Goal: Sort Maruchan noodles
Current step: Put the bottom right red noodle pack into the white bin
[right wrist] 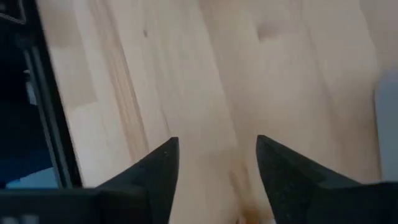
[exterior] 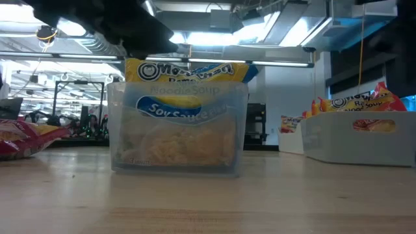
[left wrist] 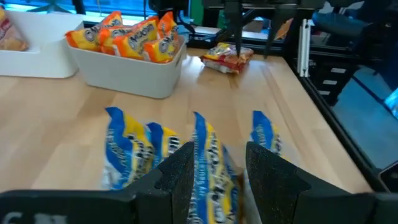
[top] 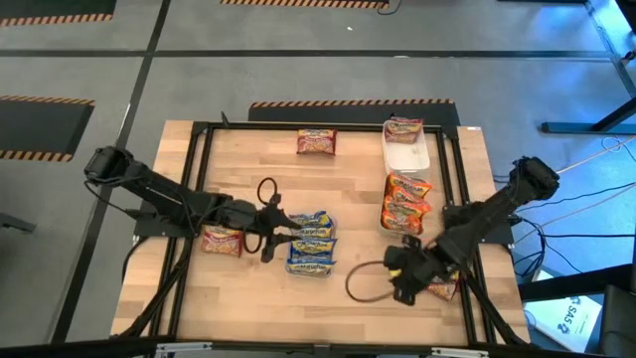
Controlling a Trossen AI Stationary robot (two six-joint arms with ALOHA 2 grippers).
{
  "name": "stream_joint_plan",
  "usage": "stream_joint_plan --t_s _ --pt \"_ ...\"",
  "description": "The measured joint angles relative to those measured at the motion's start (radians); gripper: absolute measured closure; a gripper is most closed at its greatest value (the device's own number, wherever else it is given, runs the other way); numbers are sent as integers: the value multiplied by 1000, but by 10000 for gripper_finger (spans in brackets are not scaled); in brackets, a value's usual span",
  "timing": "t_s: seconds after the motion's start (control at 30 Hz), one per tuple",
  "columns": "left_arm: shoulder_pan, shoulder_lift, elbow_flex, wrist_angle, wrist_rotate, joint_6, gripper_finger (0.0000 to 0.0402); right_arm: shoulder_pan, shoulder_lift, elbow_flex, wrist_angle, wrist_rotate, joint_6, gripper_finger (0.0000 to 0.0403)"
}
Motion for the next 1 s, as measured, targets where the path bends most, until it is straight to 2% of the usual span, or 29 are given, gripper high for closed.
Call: stream_joint_plan --t_s 0.27,0.47,0.57,0.77,0.93,1.0 --pt "-130 0 0 0 -132 -59 264 226 -2 -19 -172 43 428 270" --pt "-204 0 0 0 -223 -81 264 336 -2 -125 -153 -112 677 291" --pt "-229 0 0 0 -264 -87 264 368 -2 -149 -135 -127 708 292" --pt "-248 13 2 6 -306 -97 264 375 -2 -198 -62 -67 670 292" --pt "-243 47 2 54 -315 -102 264 336 -1 -258 104 -30 606 293" --pt "-243 71 2 121 -313 -100 264 307 0 -262 154 6 548 293"
